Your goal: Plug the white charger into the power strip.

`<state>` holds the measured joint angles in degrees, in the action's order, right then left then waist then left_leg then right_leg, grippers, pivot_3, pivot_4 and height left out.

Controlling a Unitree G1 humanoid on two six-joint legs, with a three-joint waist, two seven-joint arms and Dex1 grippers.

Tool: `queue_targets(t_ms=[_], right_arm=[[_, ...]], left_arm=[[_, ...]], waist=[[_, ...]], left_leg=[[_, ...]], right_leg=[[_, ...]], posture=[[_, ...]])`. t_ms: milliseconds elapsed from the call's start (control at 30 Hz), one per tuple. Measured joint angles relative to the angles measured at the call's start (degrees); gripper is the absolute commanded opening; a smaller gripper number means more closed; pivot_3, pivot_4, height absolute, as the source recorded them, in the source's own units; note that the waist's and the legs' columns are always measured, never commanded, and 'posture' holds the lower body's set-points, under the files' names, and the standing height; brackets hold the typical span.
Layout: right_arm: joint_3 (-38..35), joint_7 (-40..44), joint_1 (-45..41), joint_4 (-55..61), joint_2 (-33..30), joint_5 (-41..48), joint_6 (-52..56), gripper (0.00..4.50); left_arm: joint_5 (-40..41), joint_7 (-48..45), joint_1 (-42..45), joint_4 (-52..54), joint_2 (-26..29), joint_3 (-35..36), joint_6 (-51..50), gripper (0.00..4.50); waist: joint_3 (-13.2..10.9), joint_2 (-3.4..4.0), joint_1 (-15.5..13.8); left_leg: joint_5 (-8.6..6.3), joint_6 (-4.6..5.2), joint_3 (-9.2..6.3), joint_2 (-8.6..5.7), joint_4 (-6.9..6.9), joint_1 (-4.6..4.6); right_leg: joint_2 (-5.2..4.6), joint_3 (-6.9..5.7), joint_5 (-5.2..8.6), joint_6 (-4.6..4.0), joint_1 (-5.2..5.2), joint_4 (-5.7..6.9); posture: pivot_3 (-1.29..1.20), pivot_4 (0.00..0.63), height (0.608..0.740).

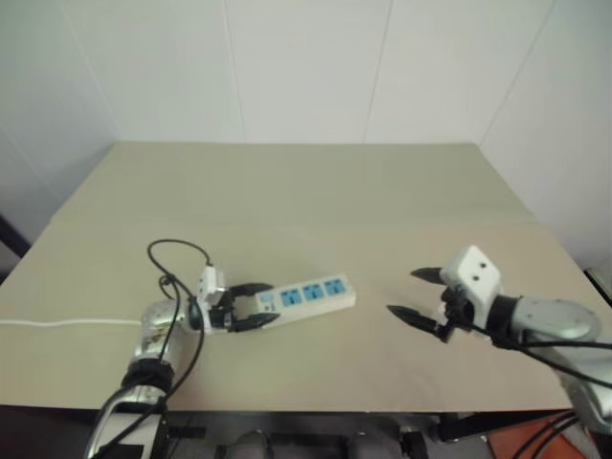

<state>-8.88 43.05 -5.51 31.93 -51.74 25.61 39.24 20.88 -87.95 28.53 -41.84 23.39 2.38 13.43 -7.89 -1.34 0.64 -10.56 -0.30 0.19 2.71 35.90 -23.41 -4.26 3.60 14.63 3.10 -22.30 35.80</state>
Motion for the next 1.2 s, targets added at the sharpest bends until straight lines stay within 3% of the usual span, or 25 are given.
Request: queue_targets(t_ms=[233,400,733,1200], right_arm=[[-0.6,9.3,-3.4,-8.4,-13.8,-0.6,2.6,4.50],[9.9,15.2,-16.0,-12.8,-20.8,-2.8,8.9,4.50],[32.1,22.2,-33.3,-19.8,-18.2,-13.1,16.8,4.50],[37.9,23.4,-35.5,-25.1,-12.5,-18.4,18.9,4.50]], left_arm=[[-0.5,-3.8,0.9,0.1,-0.4,-1.4,1.5,3.20],[-1.3,-4.0,1.2,-0.8,-2.1,-2.9,4.5,3.20],[-1.6,-4.2,1.8,-1.1,-2.6,-3.6,5.6,3.20],[-2.0,-4.0,1.9,-0.9,-2.8,-3.8,6.3,3.20]], waist=[[-0.1,0.01,0.1],[-0.1,-0.01,0.1],[-0.1,0.01,-0.1],[-0.1,0.04,-0.4]], left_leg=[[0.00,0.00,0.02,0.01,0.01,-0.03],[0.00,0.00,0.01,0.04,-0.02,-0.07],[0.00,0.00,0.03,0.01,0.02,-0.49],[0.01,0.01,0.02,0.00,0.11,-0.67]], right_leg=[[-0.02,0.00,0.00,-0.01,-0.05,0.00],[0.01,0.00,0.01,-0.03,-0.14,-0.02],[0.00,0.01,-0.02,-0.03,-0.57,0.05],[0.01,0.01,-0.04,-0.03,-0.75,0.18]], posture=[[0.00,0.150,0.740],[0.00,0.150,0.740],[0.00,0.150,0.740],[0.00,0.150,0.740]])
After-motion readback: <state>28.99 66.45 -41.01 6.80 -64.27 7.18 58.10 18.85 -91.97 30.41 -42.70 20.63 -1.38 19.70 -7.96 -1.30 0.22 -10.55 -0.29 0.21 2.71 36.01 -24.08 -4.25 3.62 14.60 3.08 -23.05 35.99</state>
